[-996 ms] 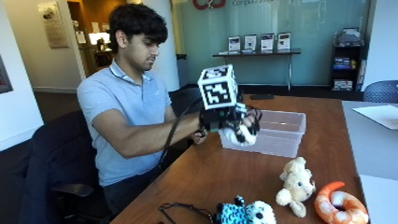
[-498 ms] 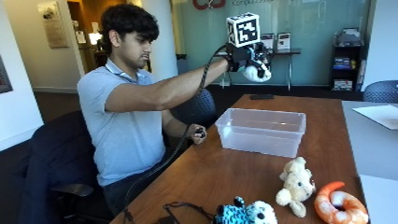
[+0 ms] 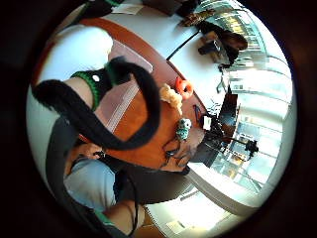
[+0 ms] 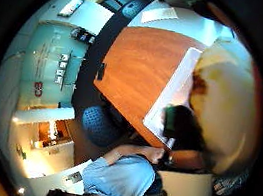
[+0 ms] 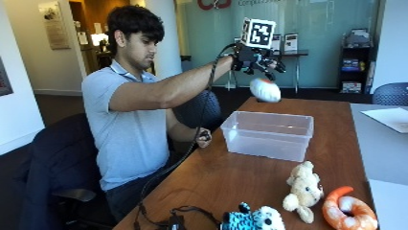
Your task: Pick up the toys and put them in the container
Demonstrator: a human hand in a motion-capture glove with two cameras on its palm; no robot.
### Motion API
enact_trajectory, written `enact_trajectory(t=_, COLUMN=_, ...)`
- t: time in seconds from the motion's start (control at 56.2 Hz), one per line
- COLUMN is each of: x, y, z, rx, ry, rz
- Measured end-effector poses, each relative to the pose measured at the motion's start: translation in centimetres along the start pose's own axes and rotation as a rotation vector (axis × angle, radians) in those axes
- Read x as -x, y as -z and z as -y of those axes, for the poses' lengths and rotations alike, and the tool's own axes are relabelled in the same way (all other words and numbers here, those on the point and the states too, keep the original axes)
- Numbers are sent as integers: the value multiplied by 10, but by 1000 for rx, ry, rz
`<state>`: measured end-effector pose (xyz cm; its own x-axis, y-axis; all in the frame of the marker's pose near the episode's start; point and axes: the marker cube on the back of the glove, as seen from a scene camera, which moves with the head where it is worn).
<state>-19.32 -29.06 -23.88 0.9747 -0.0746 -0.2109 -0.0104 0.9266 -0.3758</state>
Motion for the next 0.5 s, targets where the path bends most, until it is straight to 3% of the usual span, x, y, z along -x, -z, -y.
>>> enact_trajectory(t=0.053, x=-10, y=-4, z=-1, rx=1, ry=-14, rz=8)
enact_trajectory(t=0.142, x=-38, y=-10, z=2, rx=-13, ry=-244, rz=-32)
enact_trajectory(t=0.249, x=-56, y=-9, z=-5, rx=-61, ry=-44, rz=55)
enact_trajectory(t=0.338, x=-99, y=-21, z=4, rx=-72, ry=-241, rz=-60)
enact_trajectory(t=0.427, x=-157, y=-54, z=10, rx=-2, ry=-226, rz=-179)
enact_trajectory(t=0.498, x=-197, y=-94, z=22, rx=81, ry=-330, rz=-182)
